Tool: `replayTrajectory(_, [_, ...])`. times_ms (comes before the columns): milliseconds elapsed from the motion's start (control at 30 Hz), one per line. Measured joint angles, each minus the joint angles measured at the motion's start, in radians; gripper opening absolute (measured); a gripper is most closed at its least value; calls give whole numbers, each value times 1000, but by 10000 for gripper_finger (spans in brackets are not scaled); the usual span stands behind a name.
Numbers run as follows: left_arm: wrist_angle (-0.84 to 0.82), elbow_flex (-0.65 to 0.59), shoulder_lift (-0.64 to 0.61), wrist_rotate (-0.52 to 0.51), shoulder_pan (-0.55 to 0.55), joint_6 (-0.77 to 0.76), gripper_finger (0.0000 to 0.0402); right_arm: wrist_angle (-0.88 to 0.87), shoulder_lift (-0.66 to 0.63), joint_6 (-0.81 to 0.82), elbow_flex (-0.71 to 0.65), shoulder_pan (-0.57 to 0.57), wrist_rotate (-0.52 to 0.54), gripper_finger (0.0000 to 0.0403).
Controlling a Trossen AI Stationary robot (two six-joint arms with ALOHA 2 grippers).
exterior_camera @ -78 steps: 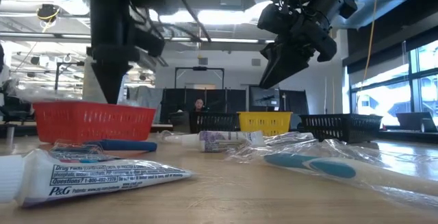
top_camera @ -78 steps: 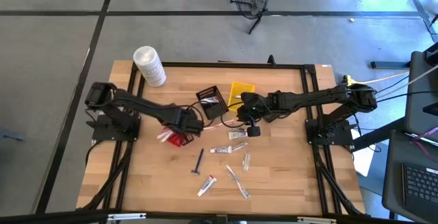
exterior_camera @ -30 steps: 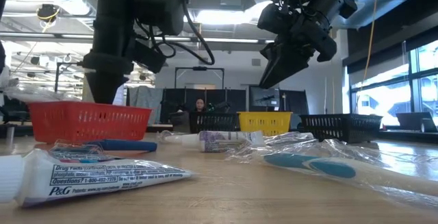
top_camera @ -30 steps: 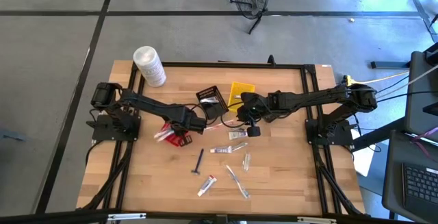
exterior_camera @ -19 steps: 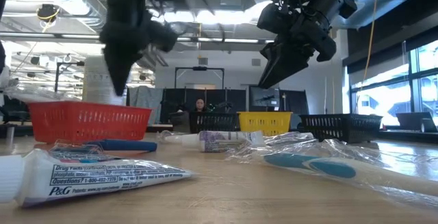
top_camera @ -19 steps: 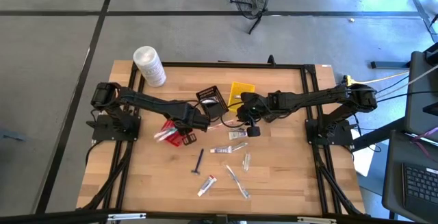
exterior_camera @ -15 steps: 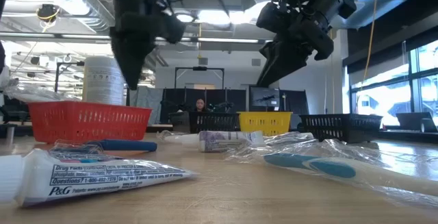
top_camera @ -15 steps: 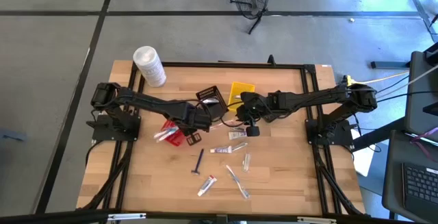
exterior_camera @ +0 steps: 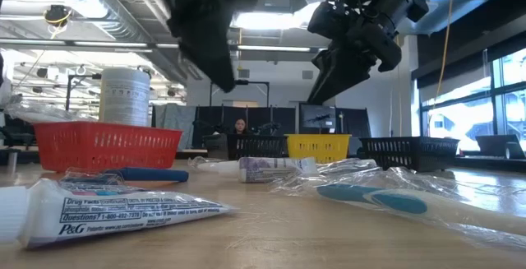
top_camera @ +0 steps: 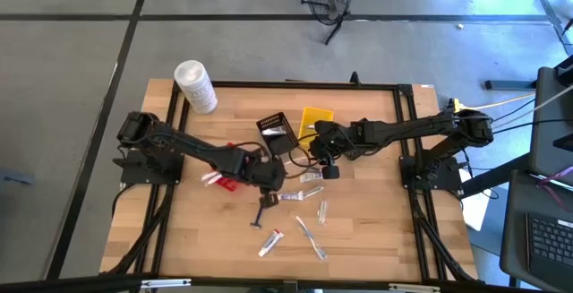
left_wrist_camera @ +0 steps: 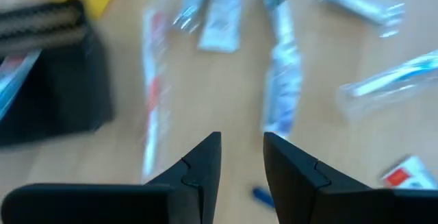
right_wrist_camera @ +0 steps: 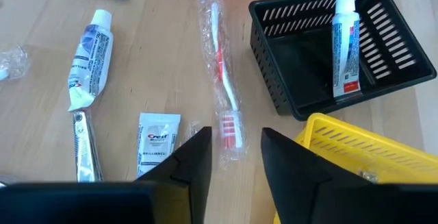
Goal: Pick & Place Travel size toiletries
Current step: Put the toothpaste into the left black bin
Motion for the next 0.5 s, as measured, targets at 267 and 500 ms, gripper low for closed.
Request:
replayTrajectory(267, [183,-43,67,-10,-46,64,120,2,0,0,0,0,0,144])
replayTrajectory(500, [216,-46,197,-7,-51,63,146,6,0,0,0,0,0,128])
